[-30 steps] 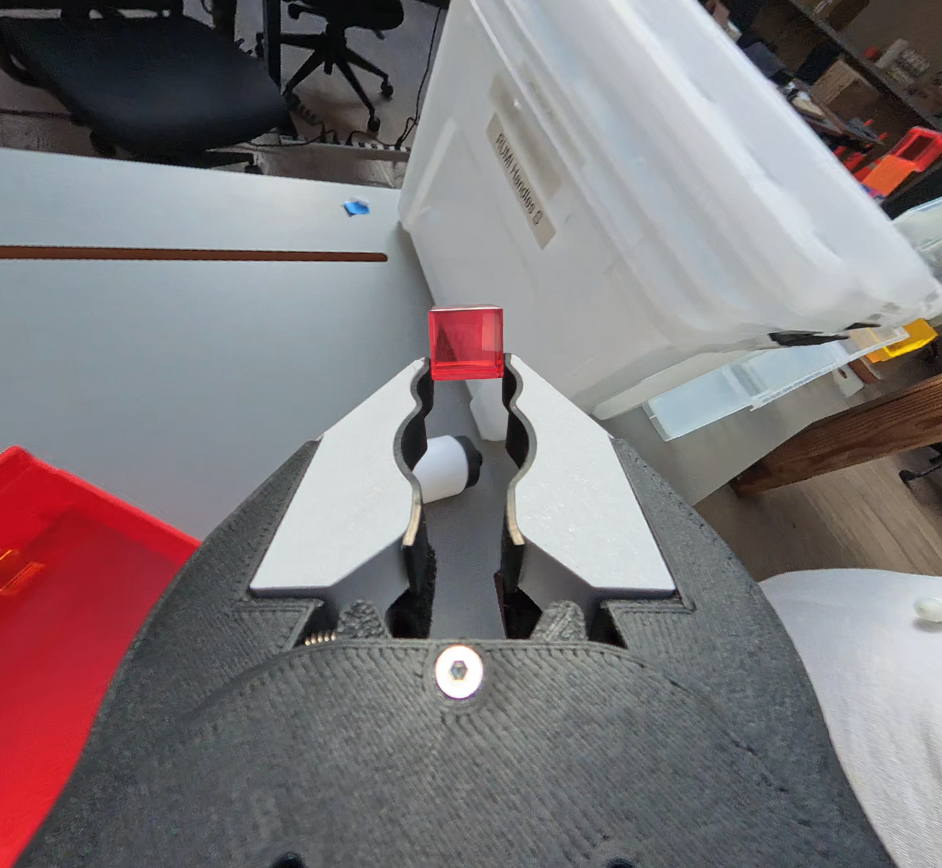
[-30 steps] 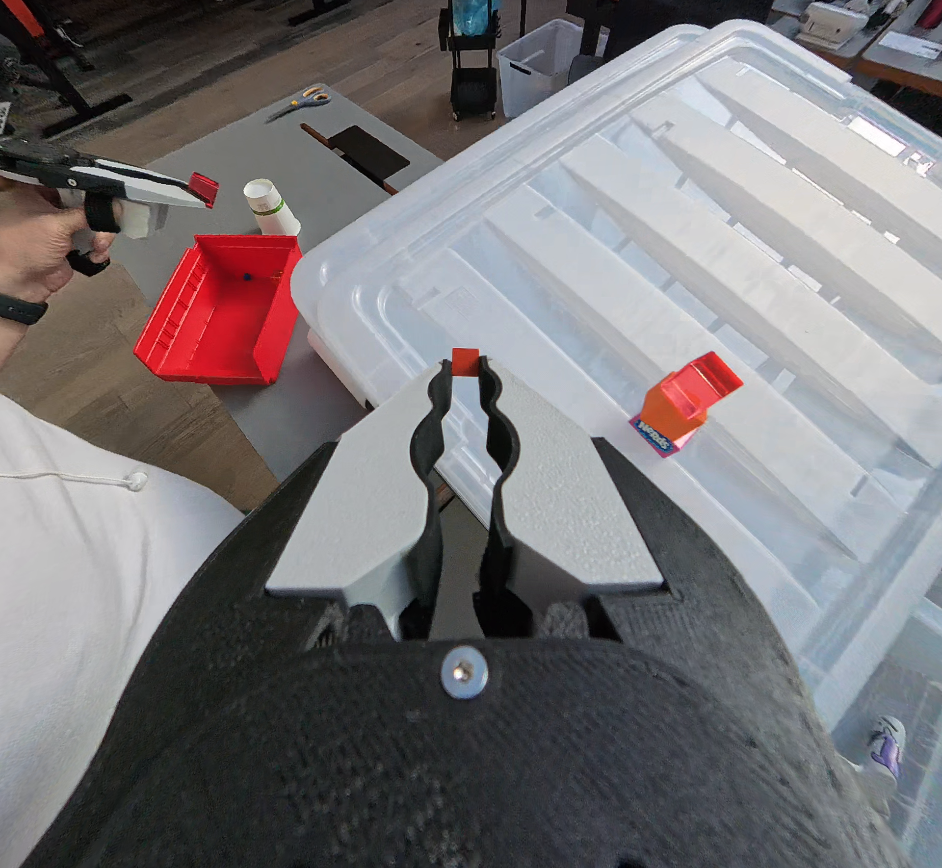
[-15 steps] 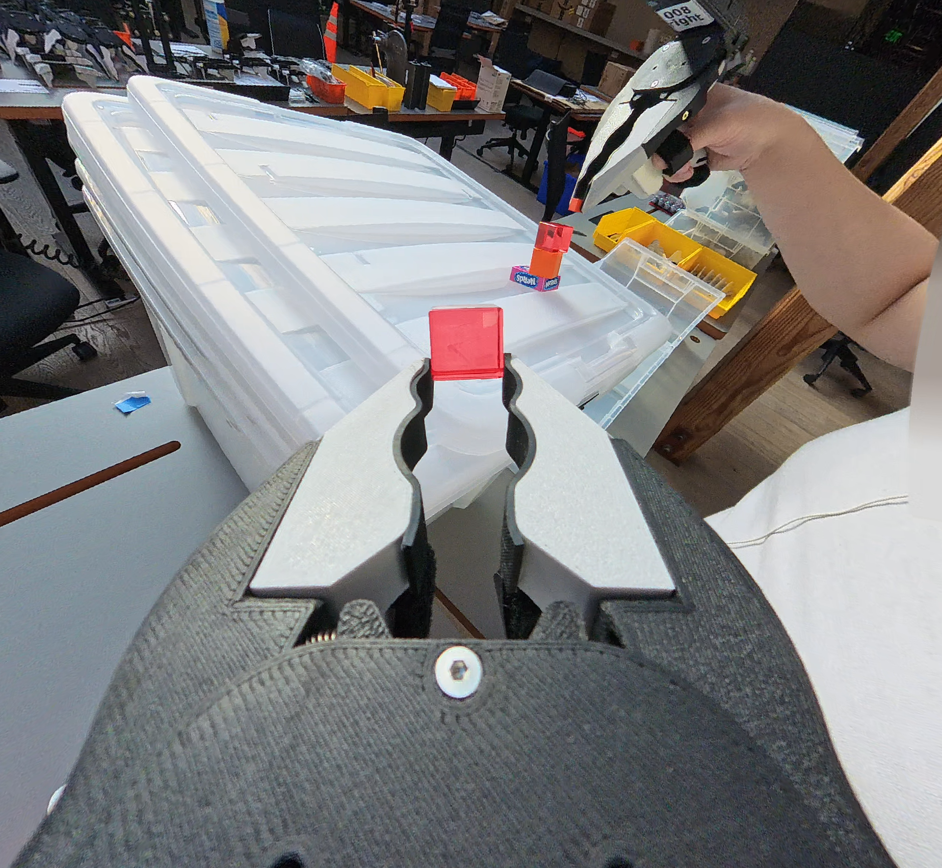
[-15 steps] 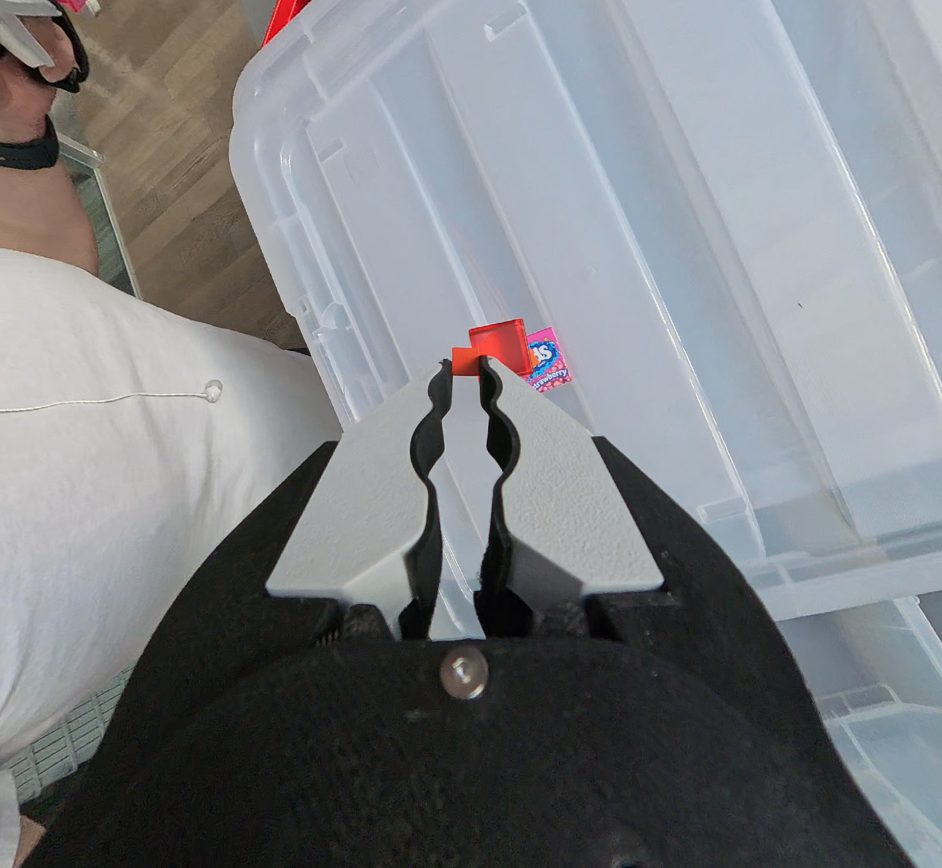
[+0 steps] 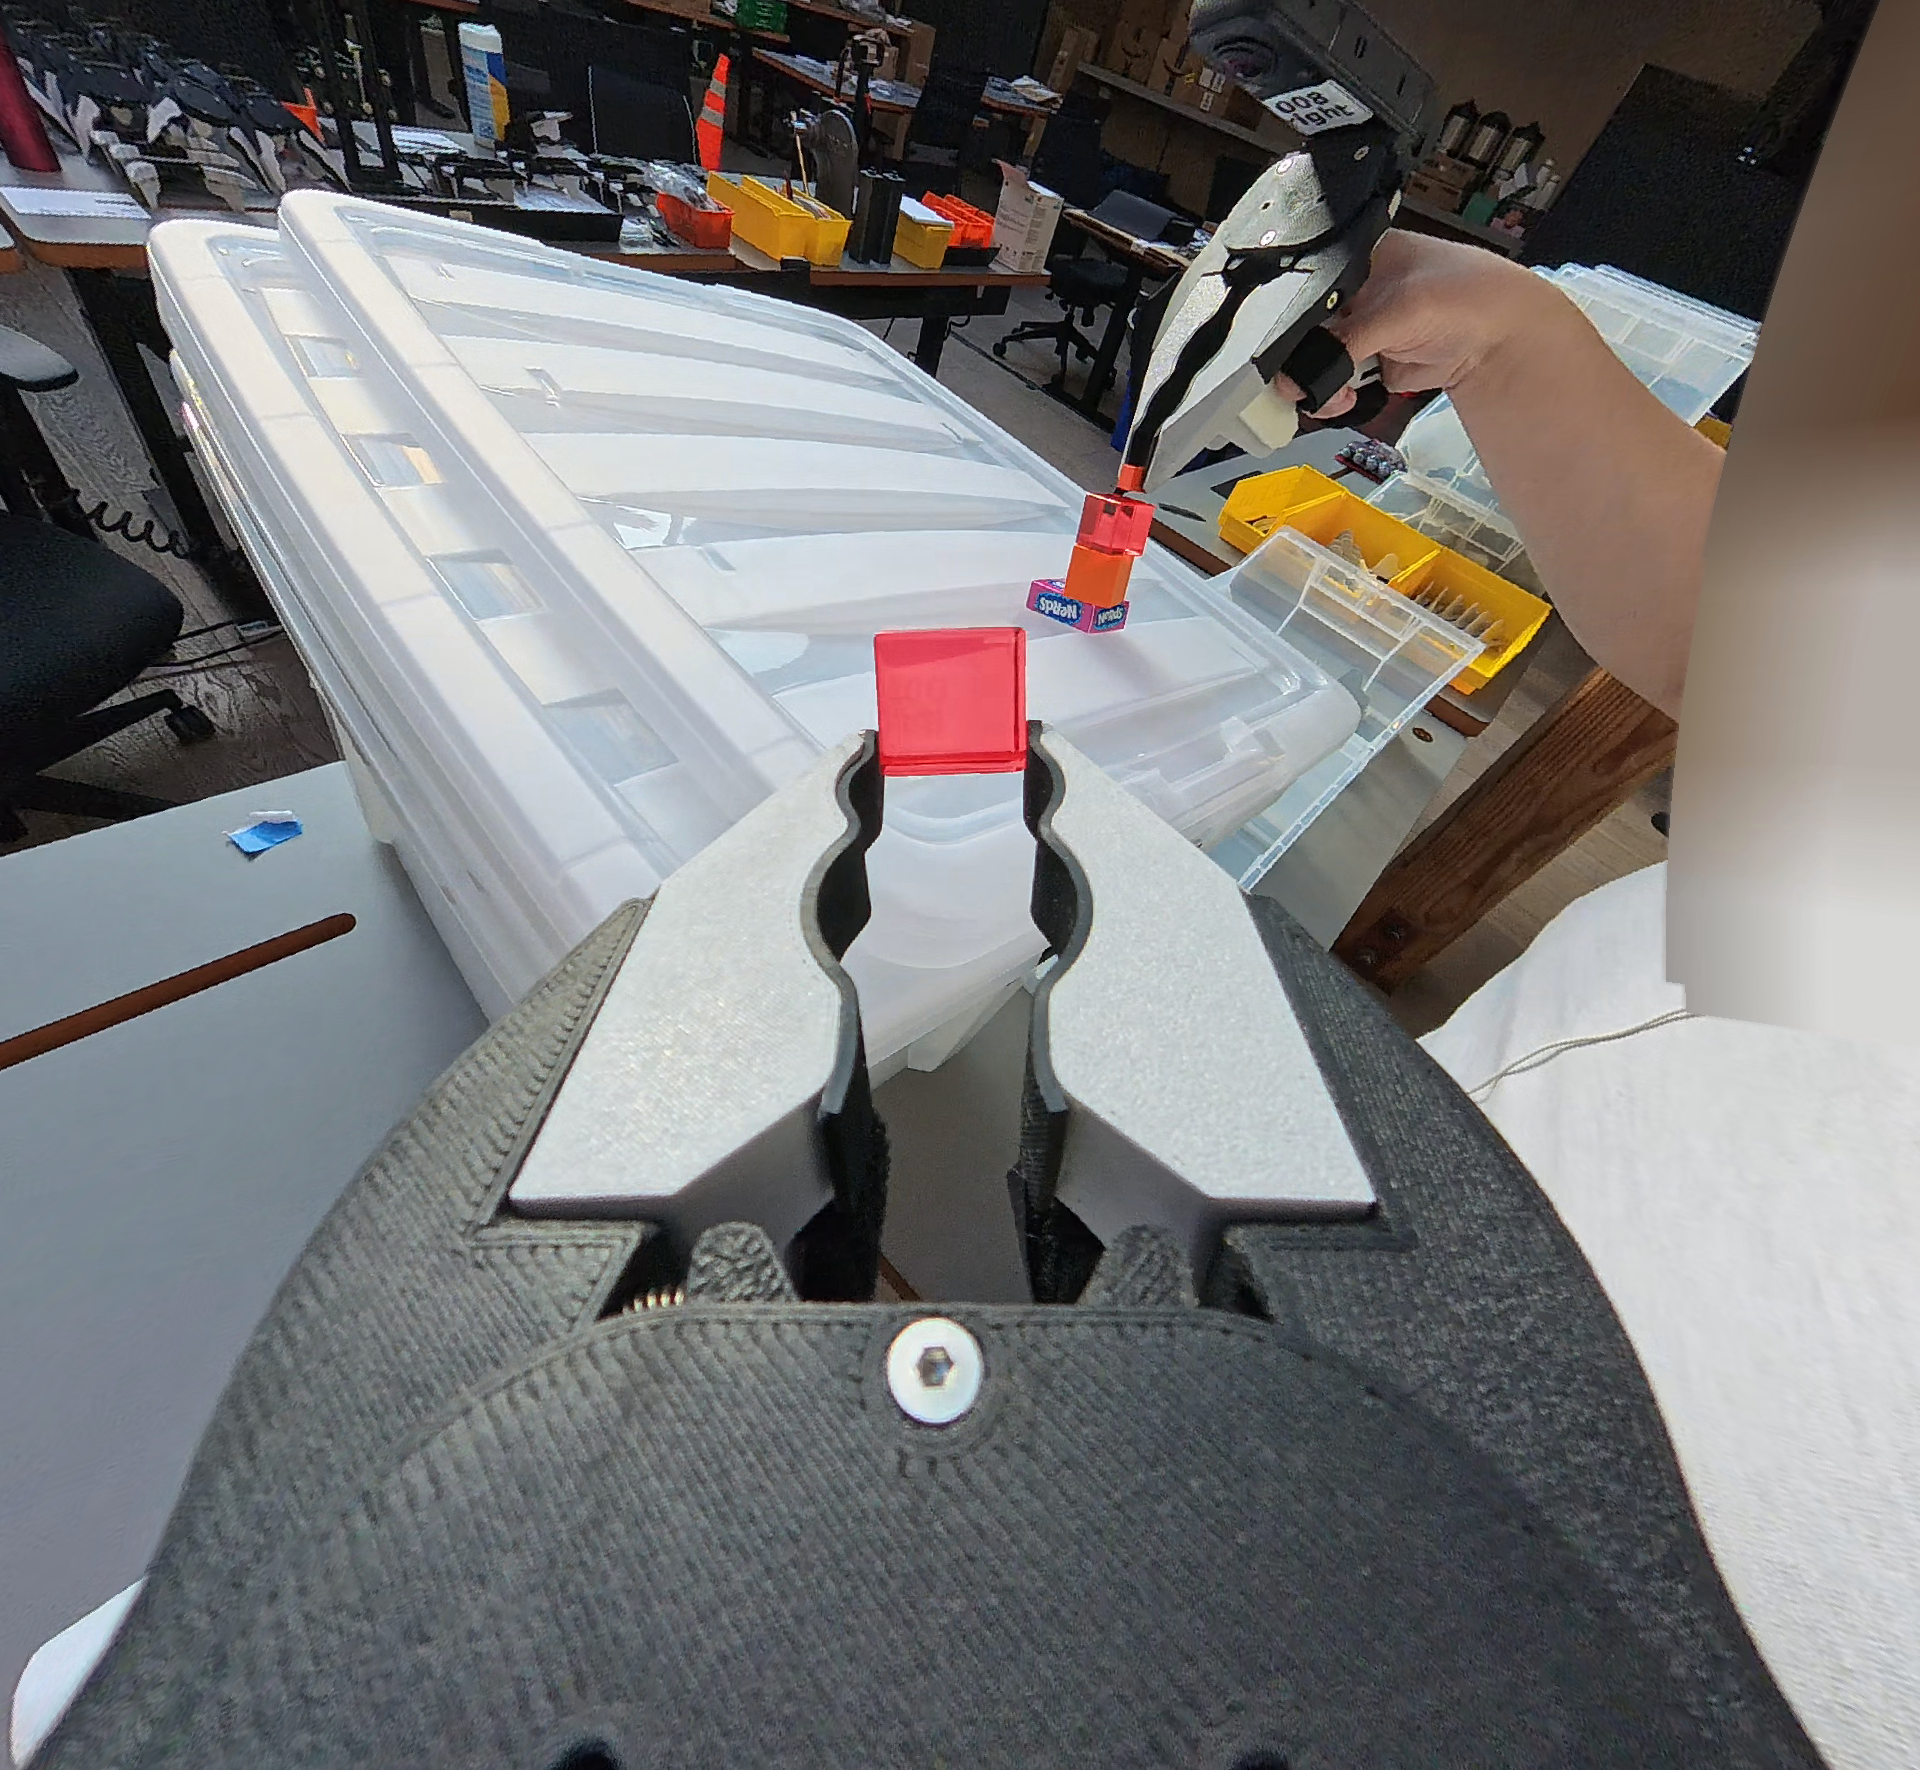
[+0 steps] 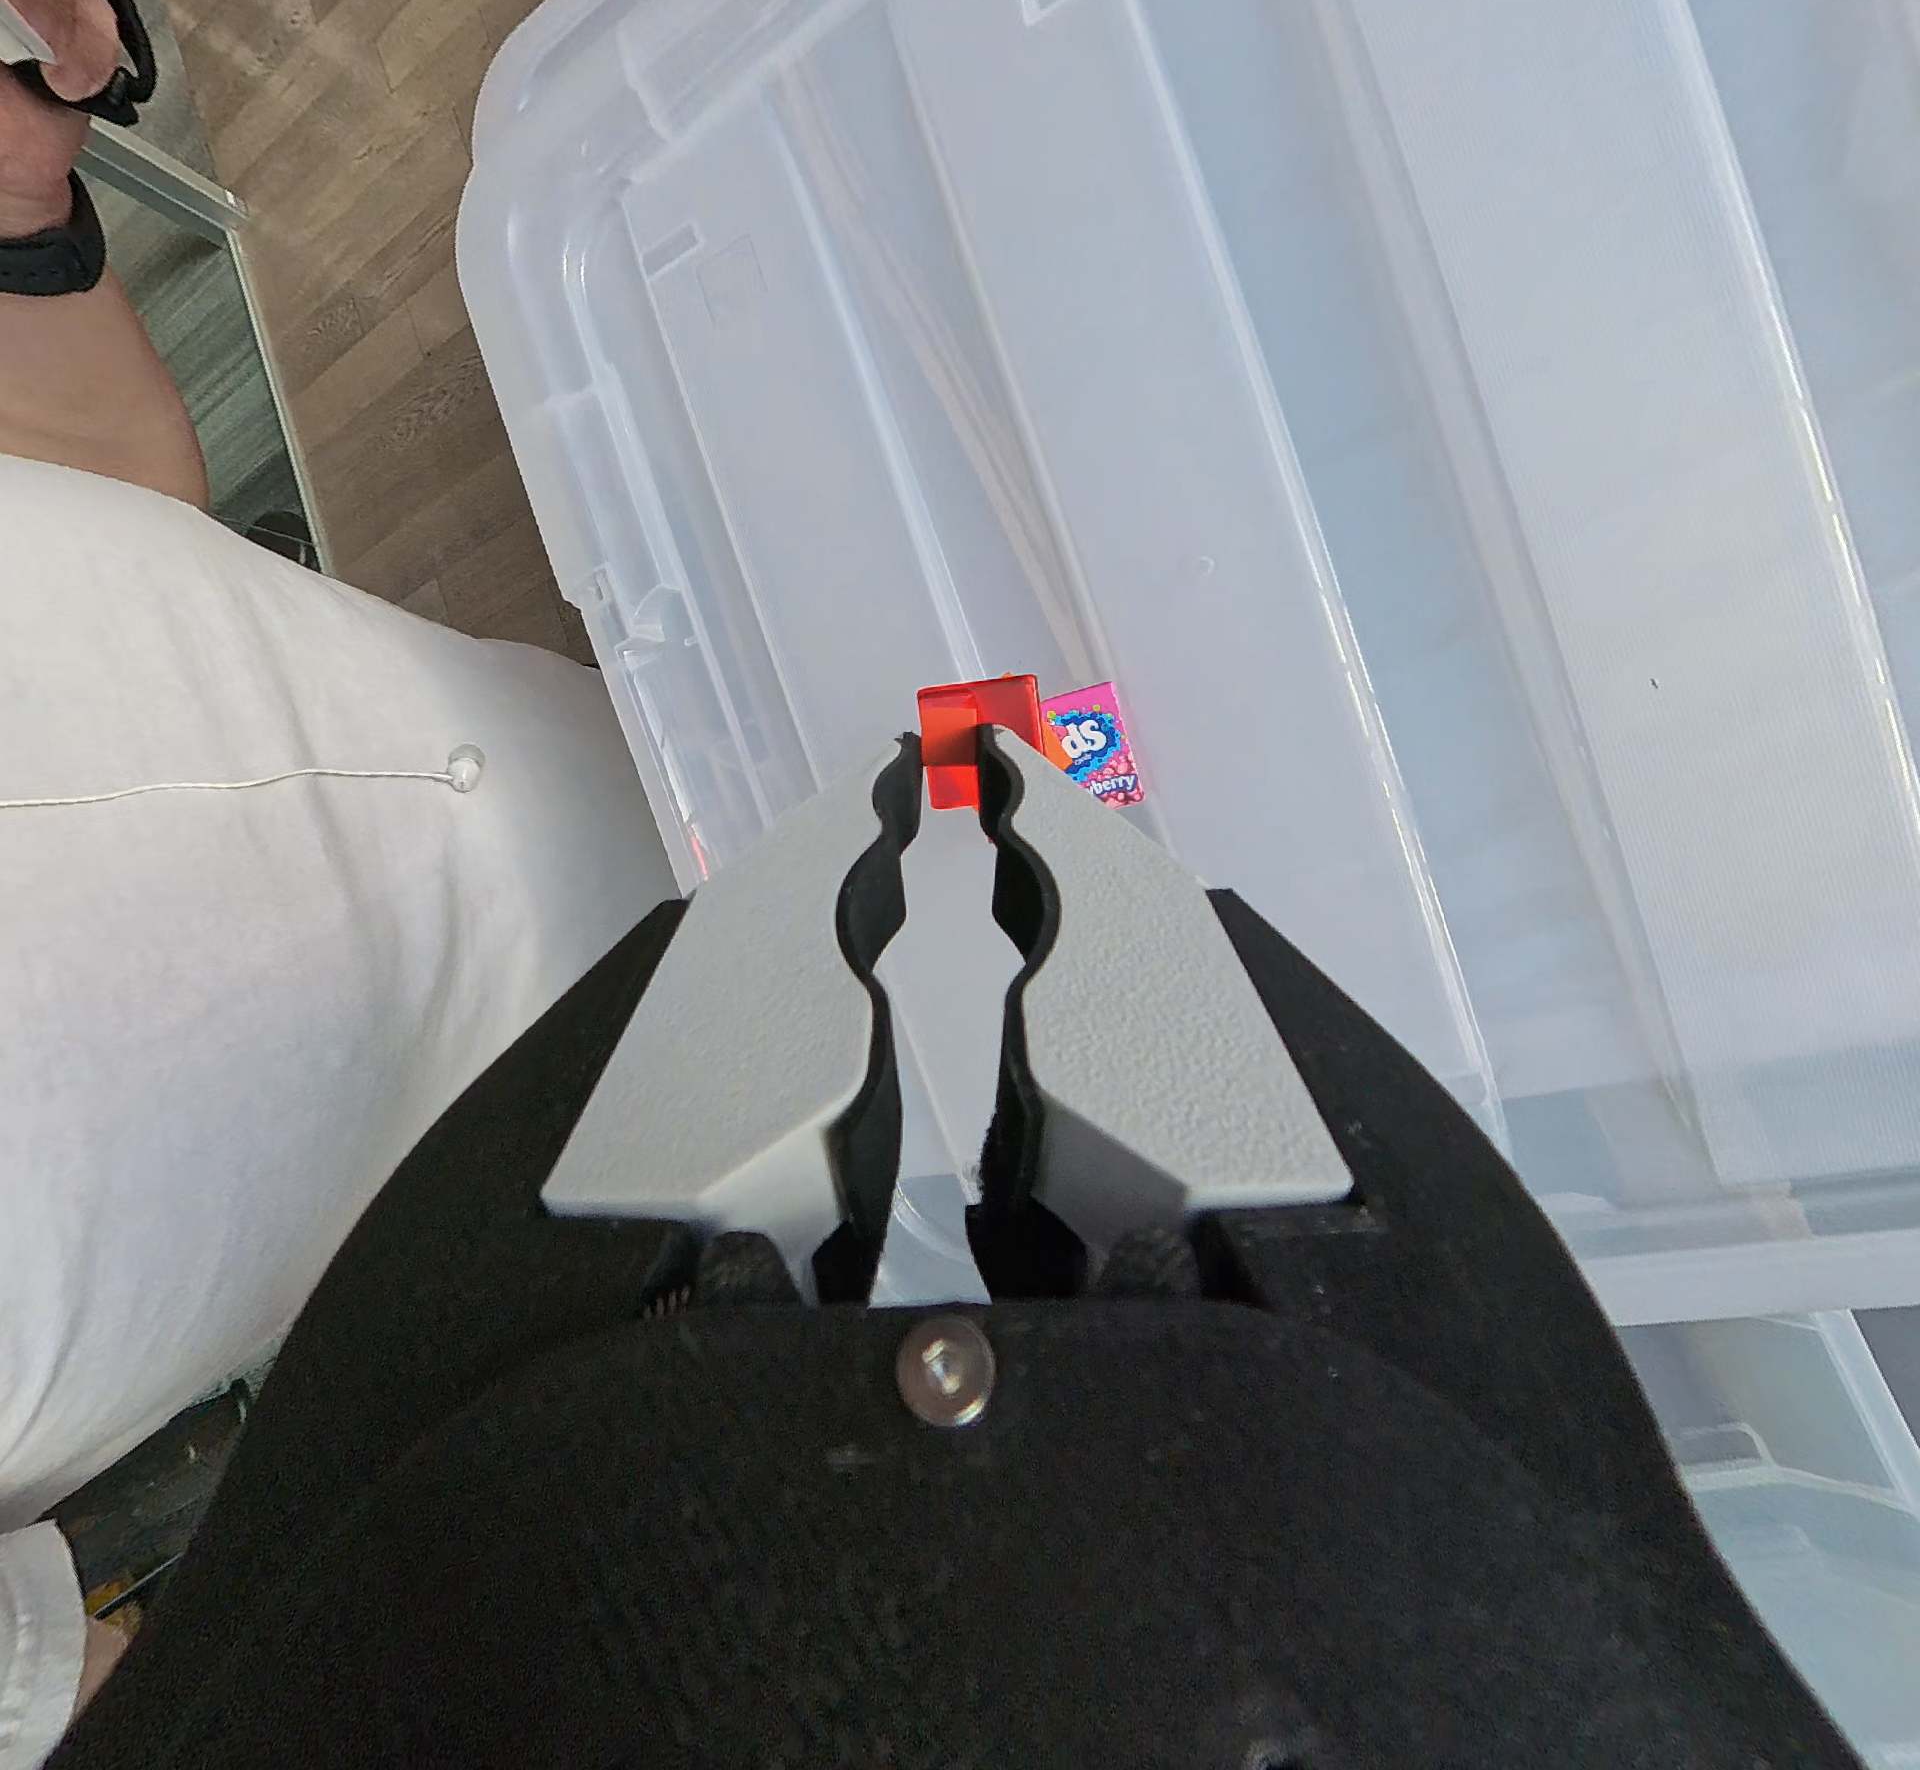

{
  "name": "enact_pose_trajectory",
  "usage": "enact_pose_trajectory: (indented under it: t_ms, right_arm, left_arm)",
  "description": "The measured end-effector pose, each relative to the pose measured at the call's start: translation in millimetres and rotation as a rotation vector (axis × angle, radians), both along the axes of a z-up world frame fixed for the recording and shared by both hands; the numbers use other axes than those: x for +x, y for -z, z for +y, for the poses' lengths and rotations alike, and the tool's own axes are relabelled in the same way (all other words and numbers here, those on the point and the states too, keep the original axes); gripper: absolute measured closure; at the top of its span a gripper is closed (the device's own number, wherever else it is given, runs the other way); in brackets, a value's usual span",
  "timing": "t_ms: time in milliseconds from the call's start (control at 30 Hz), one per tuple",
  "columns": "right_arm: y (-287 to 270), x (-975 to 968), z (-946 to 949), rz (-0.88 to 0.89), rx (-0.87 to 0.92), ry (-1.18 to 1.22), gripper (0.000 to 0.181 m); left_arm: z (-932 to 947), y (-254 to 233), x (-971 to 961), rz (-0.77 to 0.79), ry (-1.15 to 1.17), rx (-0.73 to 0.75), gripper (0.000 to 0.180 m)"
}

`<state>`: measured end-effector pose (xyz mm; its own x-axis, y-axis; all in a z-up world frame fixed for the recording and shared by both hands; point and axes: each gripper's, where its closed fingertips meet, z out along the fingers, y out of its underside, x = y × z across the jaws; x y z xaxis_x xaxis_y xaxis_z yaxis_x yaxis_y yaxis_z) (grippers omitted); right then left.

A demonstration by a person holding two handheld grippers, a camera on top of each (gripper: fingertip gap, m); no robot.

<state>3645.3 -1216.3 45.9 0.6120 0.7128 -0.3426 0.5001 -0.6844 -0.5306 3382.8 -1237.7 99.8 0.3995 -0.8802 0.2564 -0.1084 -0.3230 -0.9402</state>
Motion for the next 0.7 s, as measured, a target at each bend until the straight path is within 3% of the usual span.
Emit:
enact_pose_trajectory:
  t_ms: [700]
  right_arm:
    - [7.0, 1.5, 2.9, -0.017, 0.008, -0.013, 0.159]
  left_arm:
    - [-1.1, -0.4, -4.5, -0.006, 0.006, -0.012, 0.154]
